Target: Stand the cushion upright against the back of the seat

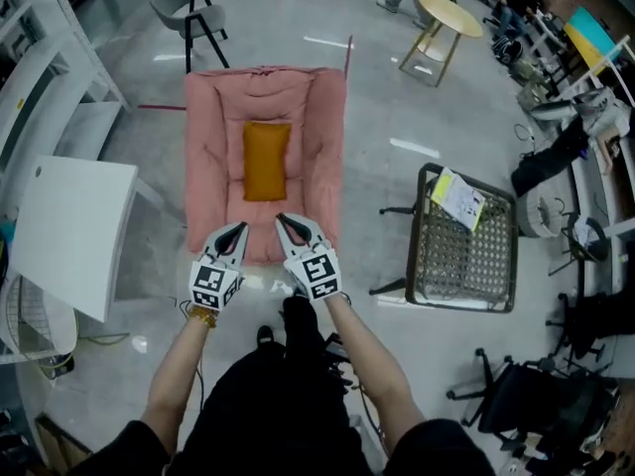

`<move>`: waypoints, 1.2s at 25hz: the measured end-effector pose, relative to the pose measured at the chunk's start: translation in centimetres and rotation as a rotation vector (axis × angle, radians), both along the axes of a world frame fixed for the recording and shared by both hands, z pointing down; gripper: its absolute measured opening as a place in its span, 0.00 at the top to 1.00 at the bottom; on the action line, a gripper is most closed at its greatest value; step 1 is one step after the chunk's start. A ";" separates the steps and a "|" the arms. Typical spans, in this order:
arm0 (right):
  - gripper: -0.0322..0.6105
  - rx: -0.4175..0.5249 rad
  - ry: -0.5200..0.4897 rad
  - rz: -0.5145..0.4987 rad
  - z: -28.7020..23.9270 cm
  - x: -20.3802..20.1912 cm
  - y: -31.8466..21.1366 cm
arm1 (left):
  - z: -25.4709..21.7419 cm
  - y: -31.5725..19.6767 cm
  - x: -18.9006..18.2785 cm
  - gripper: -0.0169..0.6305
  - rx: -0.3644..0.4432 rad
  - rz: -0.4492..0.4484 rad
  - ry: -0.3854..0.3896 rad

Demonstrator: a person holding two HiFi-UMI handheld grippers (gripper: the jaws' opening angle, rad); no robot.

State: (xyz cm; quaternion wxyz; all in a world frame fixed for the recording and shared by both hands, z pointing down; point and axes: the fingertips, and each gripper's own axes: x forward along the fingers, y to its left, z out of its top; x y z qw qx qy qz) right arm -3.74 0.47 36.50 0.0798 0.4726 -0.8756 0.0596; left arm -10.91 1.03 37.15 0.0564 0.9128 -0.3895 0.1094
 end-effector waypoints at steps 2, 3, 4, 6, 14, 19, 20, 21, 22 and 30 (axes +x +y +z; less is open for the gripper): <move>0.91 0.015 -0.009 0.015 -1.7 -0.7 2.4 | -1.6 2.4 -1.0 0.95 0.025 0.018 0.005; 0.91 0.023 -0.007 0.015 -2.3 -1.1 3.7 | -2.2 3.6 -1.5 0.95 0.035 0.020 0.011; 0.91 0.031 -0.004 0.013 -2.9 -1.6 5.0 | -2.6 4.7 -2.1 0.95 0.043 0.019 0.019; 0.91 0.046 0.002 0.011 -3.8 -2.2 7.3 | -3.3 6.7 -2.9 0.95 0.057 0.019 0.031; 0.91 0.126 -0.021 0.006 -7.3 -1.7 15.0 | -5.8 14.3 -2.3 0.95 0.093 0.007 0.050; 0.91 0.161 -0.026 -0.065 -8.7 -0.5 19.4 | -7.4 18.6 -0.4 0.95 0.135 -0.022 0.032; 0.91 0.163 -0.022 -0.086 -8.8 0.1 20.5 | -7.5 19.7 0.2 0.95 0.141 -0.028 0.028; 0.91 0.163 -0.024 -0.101 -9.0 0.9 21.7 | -7.7 20.8 0.9 0.95 0.147 -0.034 0.024; 0.91 0.161 -0.033 -0.109 -9.2 1.8 22.9 | -7.8 21.9 1.5 0.95 0.151 -0.042 0.021; 0.91 0.143 -0.071 -0.084 -8.3 7.4 31.8 | -7.5 31.0 5.4 0.95 0.151 -0.077 0.033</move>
